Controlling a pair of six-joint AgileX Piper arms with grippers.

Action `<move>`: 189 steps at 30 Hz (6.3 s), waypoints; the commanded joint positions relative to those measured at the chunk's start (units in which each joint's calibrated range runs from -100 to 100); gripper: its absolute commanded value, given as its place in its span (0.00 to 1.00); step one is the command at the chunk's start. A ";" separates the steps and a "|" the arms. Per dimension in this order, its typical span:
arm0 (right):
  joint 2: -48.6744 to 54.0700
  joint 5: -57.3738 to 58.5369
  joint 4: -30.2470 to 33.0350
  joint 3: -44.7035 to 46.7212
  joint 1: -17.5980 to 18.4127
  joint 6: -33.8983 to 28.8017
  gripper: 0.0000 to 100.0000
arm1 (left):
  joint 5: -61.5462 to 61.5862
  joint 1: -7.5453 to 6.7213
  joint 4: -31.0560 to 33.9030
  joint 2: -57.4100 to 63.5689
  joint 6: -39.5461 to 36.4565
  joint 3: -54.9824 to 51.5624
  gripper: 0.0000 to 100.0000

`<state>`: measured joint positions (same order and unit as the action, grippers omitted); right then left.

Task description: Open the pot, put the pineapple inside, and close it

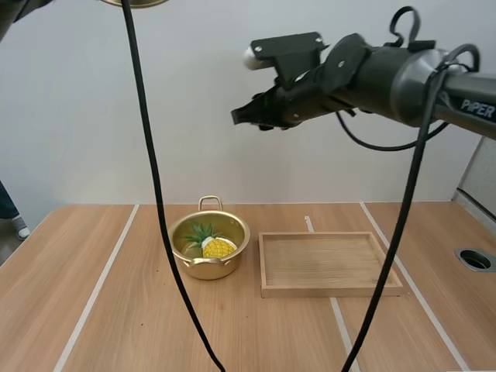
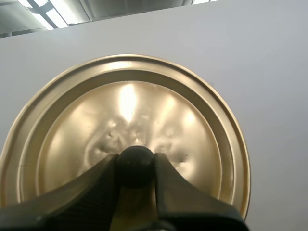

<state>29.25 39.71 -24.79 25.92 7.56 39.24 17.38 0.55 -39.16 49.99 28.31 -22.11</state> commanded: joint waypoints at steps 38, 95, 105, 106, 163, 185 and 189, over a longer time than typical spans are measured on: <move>22.06 10.23 10.11 -0.29 -11.37 -11.67 0.00 | -1.83 -0.10 -0.77 0.38 -0.19 0.48 0.00; 22.06 19.17 11.52 -0.29 -11.37 -11.67 0.00 | 37.56 -0.10 6.85 -25.42 2.04 -19.46 0.00; 22.06 19.17 11.52 -0.29 -11.37 -11.67 0.00 | 26.67 -0.10 4.87 -25.81 5.61 -29.36 0.00; 22.06 19.17 11.52 -0.29 -11.37 -11.67 0.00 | 25.70 -0.10 3.98 -26.41 6.69 -29.90 0.00; 22.06 19.17 11.52 -0.29 -11.37 -11.67 0.00 | 26.06 -0.10 -7.70 -46.85 22.93 -30.47 0.00; 22.06 19.17 11.52 -0.29 -11.37 -11.67 0.00 | 17.25 -0.10 -12.13 -46.87 22.93 -30.47 1.00; 22.06 19.17 11.52 -0.29 -11.37 -11.67 0.00 | 18.20 -0.10 -13.75 -46.76 22.93 -28.40 1.00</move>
<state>50.59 59.23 -13.35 25.92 -3.55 27.74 36.36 0.55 -53.19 4.20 50.69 -51.05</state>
